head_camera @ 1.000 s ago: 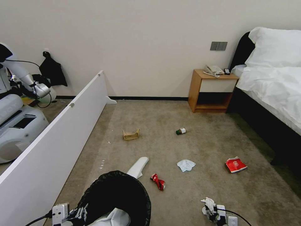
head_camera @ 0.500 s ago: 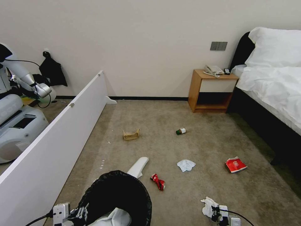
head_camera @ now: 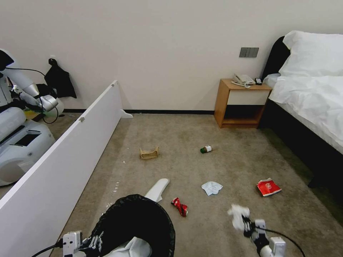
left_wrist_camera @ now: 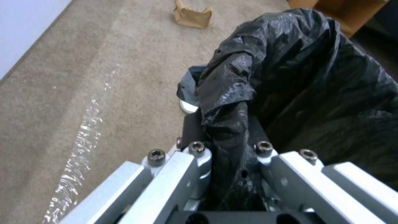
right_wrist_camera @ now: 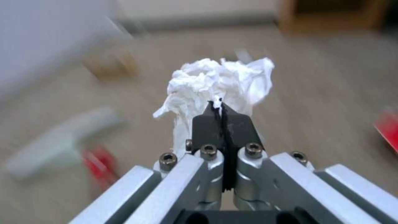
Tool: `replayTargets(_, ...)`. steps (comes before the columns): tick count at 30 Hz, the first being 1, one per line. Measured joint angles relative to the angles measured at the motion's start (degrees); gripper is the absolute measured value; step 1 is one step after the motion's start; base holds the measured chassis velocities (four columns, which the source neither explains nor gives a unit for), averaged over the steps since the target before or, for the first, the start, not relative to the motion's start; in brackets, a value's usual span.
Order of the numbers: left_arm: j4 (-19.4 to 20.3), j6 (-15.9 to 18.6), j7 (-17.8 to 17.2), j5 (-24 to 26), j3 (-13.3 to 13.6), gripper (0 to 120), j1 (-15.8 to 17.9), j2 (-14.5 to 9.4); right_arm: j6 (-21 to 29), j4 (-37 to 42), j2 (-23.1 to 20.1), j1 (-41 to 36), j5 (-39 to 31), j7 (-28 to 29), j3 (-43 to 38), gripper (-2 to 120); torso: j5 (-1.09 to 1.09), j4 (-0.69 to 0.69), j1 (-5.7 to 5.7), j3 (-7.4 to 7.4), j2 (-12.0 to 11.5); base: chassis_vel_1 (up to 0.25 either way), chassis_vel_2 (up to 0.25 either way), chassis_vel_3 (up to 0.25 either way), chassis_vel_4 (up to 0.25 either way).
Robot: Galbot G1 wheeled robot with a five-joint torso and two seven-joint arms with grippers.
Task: Pick up the trash bin, then pick up the garbage from the floor and place it into the trash bin.
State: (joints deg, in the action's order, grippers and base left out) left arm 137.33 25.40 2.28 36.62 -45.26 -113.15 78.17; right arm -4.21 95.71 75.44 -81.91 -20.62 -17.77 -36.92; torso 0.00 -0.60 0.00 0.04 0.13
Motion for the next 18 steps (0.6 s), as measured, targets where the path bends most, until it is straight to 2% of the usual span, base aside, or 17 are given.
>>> replayTargets(3,0.2,0.0,0.0,-0.2,0.4,5,-0.3,0.1,-3.3,7.0,-1.8,-0.3,-7.4,-5.3,3.5,0,0.0,0.0,0.0,0.0,0.0,0.0,0.0,0.0,0.0)
replayTargets(7,0.2,0.1,0.0,-0.4,0.5,5,-0.3,0.1,-4.2,10.3,-3.4,-0.1,-9.8,-7.7,5.7,0,0.01,-0.01,0.0,0.0,0.0,0.0,0.0,0.0,0.0)
replayTargets(9,0.2,0.3,-0.1,-0.5,0.6,5,-0.4,0.1,-4.5,15.0,-7.1,0.3,-13.2,-10.5,9.1,0,0.02,-0.02,0.0,0.0,0.0,0.0,0.0,0.0,0.0)
replayTargets(13,0.3,0.4,-0.2,-0.5,0.8,5,-0.3,-0.1,-4.5,17.7,-10.3,0.9,-15.4,-11.9,11.1,0,0.0,-0.01,0.0,0.0,0.0,0.0,0.0,0.0,0.0)
replayTargets(16,0.1,0.8,-0.4,-0.6,1.1,5,0.0,-0.2,-4.4,23.0,-17.2,3.5,-21.9,-14.8,16.3,0,-0.01,0.0,0.0,0.0,0.0,0.0,0.0,0.0,0.0)
replayTargets(17,0.1,0.8,-0.4,-0.6,1.1,5,0.0,-0.2,-4.4,23.0,-17.2,3.5,-21.9,-14.8,16.3,0,-0.01,0.0,0.0,0.0,0.0,0.0,0.0,0.0,0.0)
replayTargets(18,-0.1,1.0,-0.5,-1.0,1.3,5,0.2,0.0,-4.0,24.7,-19.4,5.6,-25.4,-16.9,19.4,0,0.01,-0.02,0.0,0.0,0.0,0.0,0.0,0.0,0.0)
